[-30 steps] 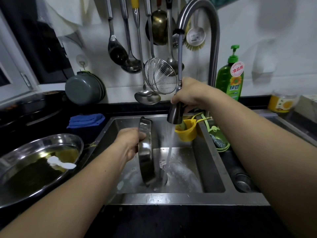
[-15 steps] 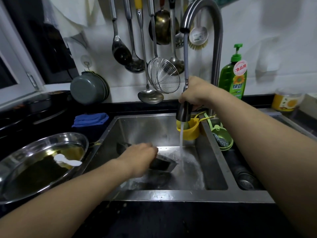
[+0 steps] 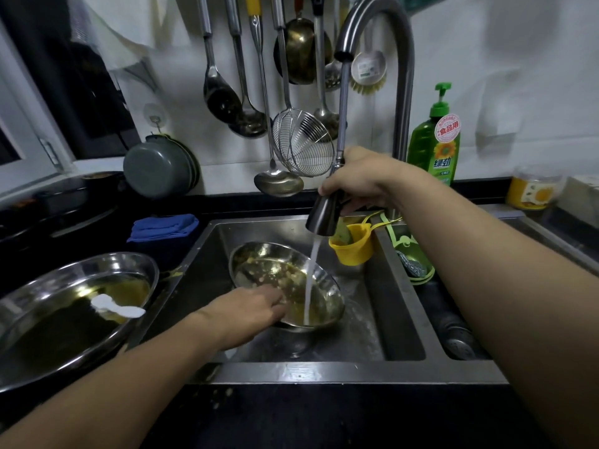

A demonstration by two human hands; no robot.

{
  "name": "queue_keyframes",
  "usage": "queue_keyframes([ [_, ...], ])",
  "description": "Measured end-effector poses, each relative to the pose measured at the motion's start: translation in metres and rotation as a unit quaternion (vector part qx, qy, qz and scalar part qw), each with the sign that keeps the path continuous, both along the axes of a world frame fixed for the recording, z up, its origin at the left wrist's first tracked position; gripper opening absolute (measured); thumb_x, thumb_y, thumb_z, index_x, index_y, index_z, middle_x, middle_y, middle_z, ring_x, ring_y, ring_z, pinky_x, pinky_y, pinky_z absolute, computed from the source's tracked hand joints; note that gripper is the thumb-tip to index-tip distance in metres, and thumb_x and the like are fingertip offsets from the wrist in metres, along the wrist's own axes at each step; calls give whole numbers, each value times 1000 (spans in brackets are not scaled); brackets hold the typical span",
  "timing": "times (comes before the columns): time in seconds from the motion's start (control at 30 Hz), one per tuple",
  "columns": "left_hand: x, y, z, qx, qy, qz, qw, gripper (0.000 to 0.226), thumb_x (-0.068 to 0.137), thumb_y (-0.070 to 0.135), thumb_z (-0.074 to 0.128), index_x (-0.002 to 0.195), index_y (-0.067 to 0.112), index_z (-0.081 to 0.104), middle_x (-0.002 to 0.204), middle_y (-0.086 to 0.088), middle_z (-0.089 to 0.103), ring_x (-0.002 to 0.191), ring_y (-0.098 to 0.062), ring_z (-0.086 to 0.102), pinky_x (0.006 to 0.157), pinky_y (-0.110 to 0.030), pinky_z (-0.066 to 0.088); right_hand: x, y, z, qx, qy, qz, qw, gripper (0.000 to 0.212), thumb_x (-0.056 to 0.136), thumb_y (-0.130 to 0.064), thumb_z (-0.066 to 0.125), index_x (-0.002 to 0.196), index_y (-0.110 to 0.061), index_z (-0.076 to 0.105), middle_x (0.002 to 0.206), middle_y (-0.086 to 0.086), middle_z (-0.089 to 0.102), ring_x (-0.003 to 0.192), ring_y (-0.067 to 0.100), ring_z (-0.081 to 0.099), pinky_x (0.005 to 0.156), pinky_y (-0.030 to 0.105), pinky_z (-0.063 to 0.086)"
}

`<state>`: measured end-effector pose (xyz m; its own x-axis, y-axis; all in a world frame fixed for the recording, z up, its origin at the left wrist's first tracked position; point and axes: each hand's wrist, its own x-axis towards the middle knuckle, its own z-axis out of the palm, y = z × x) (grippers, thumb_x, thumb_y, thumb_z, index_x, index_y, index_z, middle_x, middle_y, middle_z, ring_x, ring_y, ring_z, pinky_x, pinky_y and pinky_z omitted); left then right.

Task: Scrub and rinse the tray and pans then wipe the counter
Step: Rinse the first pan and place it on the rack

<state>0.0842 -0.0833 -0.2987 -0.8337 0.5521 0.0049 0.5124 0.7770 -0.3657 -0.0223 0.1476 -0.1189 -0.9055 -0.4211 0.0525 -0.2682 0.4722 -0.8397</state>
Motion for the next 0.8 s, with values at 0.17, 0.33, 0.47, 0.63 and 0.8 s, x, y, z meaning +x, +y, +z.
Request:
queue_keyframes([
  [0.17,-4,12,-8,28,36,-13,999,29,75,8,72,103,16,67,99,-4,58,87,-22,61,56,-33,47,-2,-5,-5,-61,-24,22,998,27,87,-2,71,107,-6,53,96,17,66,86,31,74,66,44,63],
  [0.33,-4,13,-11,66,35,4,997,22,85,13,70,106,19,70,108,-1,60,98,-22,63,66,-36,56,-6,-17,-12,-109,-27,30,993,39,85,0,71,118,-4,50,101,18,67,84,32,75,74,53,62],
  [0.47,-3,15,-8,64,49,-16,997,25,70,9,82,89,23,74,93,3,59,87,-19,64,55,-31,51,-5,-25,-13,-138,-40,36,989,42,85,-1,71,120,-6,50,100,15,68,80,28,76,73,52,63],
  [0.63,-2,14,-9,49,48,-18,997,22,70,16,87,85,27,76,88,7,59,84,-15,63,52,-29,49,-1,-16,-10,-102,-26,13,994,34,86,-2,71,112,-8,50,102,16,68,81,29,75,69,48,63],
  [0.8,-3,8,-13,53,50,-5,997,19,77,16,82,89,27,74,90,8,55,83,-14,57,52,-30,49,7,4,3,-26,-23,3,999,24,89,-3,70,92,-11,48,96,19,66,83,35,74,66,46,63],
])
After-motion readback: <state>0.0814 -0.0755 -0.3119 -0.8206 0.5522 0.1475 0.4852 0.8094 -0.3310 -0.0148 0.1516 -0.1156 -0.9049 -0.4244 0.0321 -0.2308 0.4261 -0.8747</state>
